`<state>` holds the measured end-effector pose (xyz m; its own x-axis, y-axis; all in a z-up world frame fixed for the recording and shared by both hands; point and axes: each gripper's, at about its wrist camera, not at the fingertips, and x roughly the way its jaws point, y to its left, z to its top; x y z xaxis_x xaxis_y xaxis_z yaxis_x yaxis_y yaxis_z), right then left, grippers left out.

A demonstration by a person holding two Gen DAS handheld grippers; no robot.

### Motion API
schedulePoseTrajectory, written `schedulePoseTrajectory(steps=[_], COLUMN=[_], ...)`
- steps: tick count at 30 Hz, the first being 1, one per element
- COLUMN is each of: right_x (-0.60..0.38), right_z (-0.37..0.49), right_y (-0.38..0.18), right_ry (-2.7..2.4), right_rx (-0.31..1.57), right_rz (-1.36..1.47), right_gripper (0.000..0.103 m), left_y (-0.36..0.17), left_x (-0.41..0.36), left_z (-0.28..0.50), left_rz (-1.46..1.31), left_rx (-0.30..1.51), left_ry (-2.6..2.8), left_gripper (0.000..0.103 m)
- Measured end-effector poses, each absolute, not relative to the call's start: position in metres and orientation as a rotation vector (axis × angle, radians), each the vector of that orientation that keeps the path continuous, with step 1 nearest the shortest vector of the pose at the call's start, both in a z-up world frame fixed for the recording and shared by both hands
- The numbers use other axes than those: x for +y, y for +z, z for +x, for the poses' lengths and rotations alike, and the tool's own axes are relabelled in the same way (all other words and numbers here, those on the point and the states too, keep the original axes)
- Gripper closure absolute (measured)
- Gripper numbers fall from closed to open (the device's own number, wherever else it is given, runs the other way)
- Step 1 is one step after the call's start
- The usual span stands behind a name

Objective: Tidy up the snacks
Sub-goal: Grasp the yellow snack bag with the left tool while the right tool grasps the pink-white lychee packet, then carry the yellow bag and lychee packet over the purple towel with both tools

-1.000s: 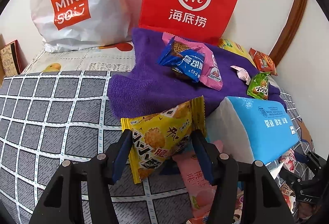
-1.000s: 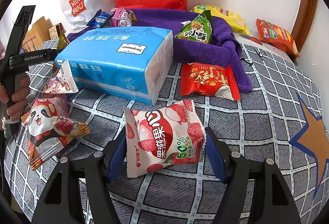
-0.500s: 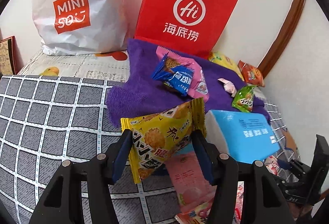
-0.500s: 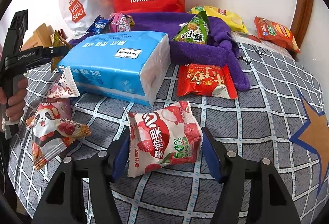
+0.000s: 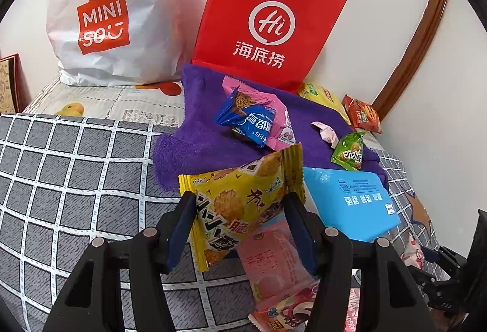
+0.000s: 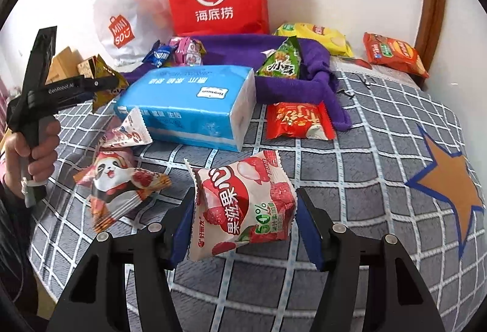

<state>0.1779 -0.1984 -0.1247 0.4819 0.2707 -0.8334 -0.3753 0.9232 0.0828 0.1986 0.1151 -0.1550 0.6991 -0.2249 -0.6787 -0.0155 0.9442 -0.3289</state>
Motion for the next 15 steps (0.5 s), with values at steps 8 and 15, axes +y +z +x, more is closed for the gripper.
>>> schedulePoseTrajectory(steps=[8,15], right_x=[-0.195,-0.186], right_z=[0.166,0.16], right_y=[-0.102,-0.083], right_ry=[0.377,0.409], right_rx=[0.964,0.926], right_rz=[-0.113,-0.076], right_gripper=[0.042,0.042], left_y=[-0.148,-0.144], left_x=[0.112,0.119], left_z=[0.198,0.194], left_rz=[-0.293,-0.343], left_rx=[0.78,0.82], left_ry=[-0.097,-0.125], left_gripper=[0.045,0.045])
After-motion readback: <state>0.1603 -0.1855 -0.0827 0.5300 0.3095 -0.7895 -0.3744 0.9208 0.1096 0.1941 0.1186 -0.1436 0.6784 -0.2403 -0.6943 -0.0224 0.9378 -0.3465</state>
